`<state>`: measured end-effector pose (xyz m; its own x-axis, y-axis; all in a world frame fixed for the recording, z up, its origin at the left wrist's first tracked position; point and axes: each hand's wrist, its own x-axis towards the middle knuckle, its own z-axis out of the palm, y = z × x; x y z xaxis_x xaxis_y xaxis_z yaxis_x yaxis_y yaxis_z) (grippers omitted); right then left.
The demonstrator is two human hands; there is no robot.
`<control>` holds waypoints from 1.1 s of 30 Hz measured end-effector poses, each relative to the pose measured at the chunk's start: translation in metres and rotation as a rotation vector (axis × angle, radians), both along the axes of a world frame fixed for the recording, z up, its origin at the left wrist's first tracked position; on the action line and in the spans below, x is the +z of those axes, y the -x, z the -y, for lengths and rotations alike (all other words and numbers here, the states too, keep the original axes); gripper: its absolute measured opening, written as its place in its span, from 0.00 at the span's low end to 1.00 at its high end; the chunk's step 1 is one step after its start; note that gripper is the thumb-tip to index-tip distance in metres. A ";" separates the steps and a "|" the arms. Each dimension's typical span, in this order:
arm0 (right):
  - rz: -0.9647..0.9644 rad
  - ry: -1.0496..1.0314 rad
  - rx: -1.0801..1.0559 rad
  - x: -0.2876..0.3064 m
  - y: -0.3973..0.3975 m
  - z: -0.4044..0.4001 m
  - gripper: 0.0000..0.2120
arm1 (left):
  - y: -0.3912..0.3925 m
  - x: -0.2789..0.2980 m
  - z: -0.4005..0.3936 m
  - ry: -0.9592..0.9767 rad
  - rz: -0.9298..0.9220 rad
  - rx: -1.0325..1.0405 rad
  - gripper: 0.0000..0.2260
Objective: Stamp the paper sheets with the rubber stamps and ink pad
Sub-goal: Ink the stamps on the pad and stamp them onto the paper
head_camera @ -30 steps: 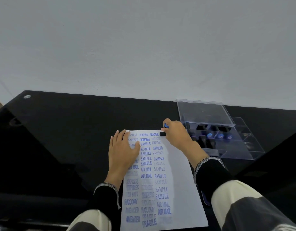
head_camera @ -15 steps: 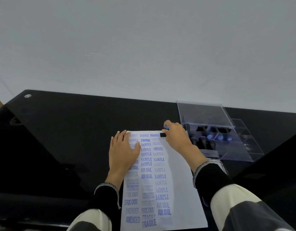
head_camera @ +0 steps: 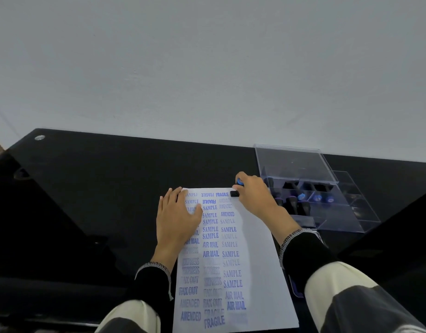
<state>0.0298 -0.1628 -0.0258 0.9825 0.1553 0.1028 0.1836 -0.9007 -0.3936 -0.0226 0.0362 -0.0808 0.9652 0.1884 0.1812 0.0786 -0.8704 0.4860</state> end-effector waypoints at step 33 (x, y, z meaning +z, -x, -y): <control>0.353 -0.812 -0.214 0.018 0.026 0.015 0.03 | 0.000 0.002 -0.001 0.011 0.040 -0.056 0.18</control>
<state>0.0042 -0.1776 -0.0081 0.8725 -0.2787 0.4013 0.2745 -0.3998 -0.8745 -0.0229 0.0373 -0.0788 0.9665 0.1360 0.2177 0.0101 -0.8675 0.4974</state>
